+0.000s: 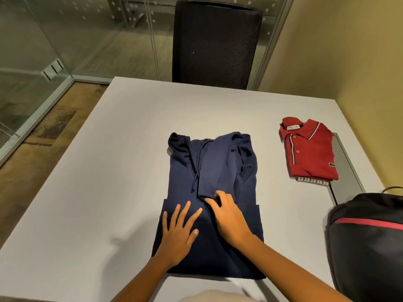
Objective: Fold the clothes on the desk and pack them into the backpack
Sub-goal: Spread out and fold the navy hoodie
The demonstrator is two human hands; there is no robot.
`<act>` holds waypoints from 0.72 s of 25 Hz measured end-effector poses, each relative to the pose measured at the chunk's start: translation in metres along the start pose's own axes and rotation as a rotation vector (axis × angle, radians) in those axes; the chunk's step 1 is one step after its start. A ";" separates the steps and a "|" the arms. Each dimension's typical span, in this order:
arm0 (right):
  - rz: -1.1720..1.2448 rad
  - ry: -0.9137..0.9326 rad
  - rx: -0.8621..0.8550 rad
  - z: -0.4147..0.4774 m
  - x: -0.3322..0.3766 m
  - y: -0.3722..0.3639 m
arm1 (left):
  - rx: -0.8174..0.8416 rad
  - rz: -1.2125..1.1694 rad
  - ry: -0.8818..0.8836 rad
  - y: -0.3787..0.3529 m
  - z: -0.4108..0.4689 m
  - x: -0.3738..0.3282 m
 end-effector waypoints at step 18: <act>0.755 -0.635 -0.218 0.150 -0.148 0.022 | -0.116 -0.704 0.673 0.090 0.264 0.081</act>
Point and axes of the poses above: each hand's wrist, its own z-axis towards the middle knuckle, its own y-axis out of the back of the hand, x = y × z, the point moved 2 cm from there along z, towards the middle knuckle, and after that the axes turned 6 degrees about x, right-handed, at the moved point
